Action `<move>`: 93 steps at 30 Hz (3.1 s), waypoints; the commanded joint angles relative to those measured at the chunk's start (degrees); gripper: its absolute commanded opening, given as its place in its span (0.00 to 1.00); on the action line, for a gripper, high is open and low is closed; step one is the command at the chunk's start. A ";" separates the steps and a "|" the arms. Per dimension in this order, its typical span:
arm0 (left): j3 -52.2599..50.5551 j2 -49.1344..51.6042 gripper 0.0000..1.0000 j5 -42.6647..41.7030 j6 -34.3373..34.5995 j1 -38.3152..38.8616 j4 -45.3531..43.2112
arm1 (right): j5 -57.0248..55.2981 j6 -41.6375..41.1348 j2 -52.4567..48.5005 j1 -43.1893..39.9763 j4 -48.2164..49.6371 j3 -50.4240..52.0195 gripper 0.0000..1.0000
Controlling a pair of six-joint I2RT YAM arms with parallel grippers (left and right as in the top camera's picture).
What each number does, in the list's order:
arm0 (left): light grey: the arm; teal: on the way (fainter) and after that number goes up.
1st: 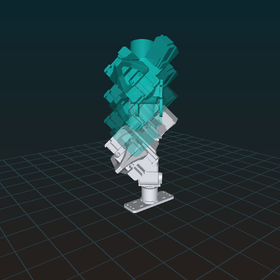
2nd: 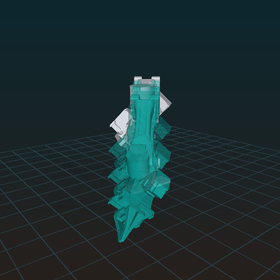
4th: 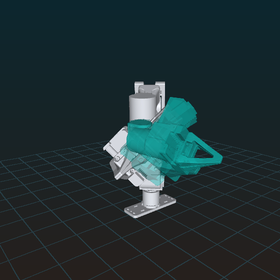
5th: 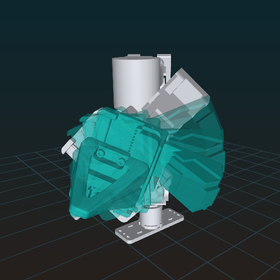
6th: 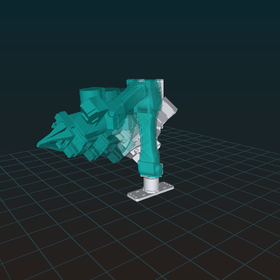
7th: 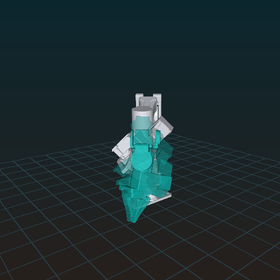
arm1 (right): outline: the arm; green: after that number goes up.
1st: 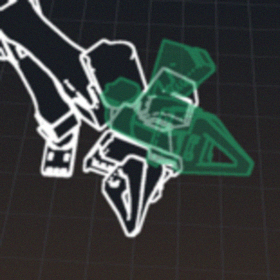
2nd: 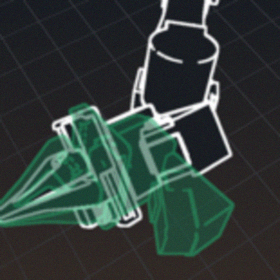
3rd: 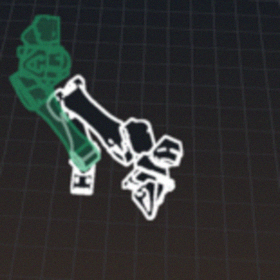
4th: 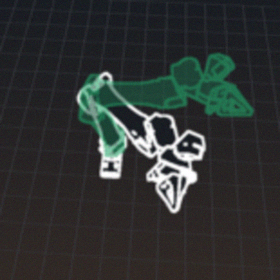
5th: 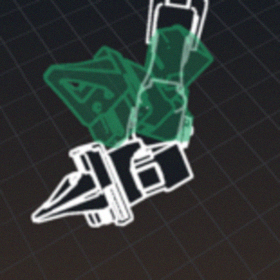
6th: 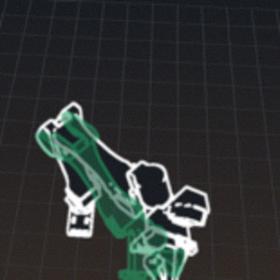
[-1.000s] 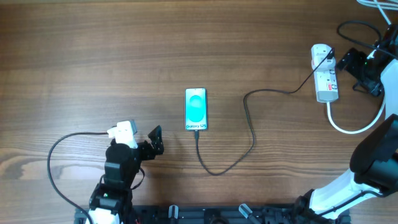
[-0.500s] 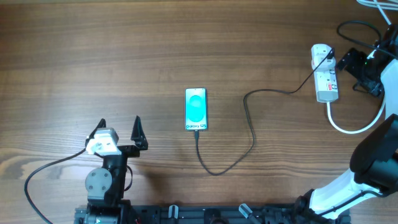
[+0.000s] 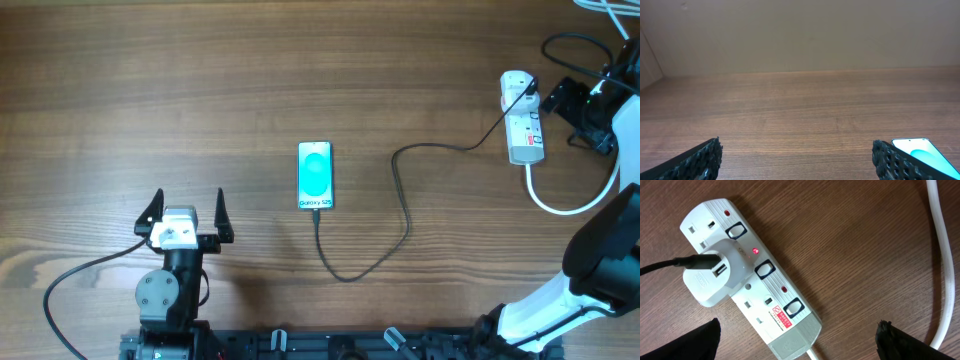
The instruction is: Plug charger to phone and switch on socket
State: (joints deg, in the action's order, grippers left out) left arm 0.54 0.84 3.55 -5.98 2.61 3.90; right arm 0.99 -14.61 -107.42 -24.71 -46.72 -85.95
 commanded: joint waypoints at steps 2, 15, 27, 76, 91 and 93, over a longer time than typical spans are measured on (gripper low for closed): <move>-0.22 -0.68 1.00 -0.48 -0.66 -0.50 0.09 | -1.01 0.98 -0.26 0.31 0.00 -0.15 1.00; -0.22 -0.68 1.00 -0.48 -0.66 -0.50 0.07 | -1.01 0.96 -0.76 0.26 2.29 0.35 1.00; -0.22 -0.68 1.00 -0.46 -0.66 -0.50 0.07 | -1.01 0.96 24.00 0.81 2.73 0.57 1.00; -0.22 -0.68 1.00 -0.48 -0.66 -0.50 0.07 | 6.38 13.11 78.51 21.00 47.08 85.66 0.99; -0.22 -0.68 1.00 -0.48 -0.66 -0.50 0.07 | 6.88 12.87 107.27 21.00 47.15 85.66 0.99; -0.22 -0.68 1.00 -0.46 -0.66 -0.50 0.07 | 6.73 12.94 107.25 21.00 47.19 85.66 1.00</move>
State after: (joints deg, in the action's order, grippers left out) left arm 0.54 0.73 3.16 -5.98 2.50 3.90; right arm 7.51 -1.43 -1.15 -3.77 0.32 -0.36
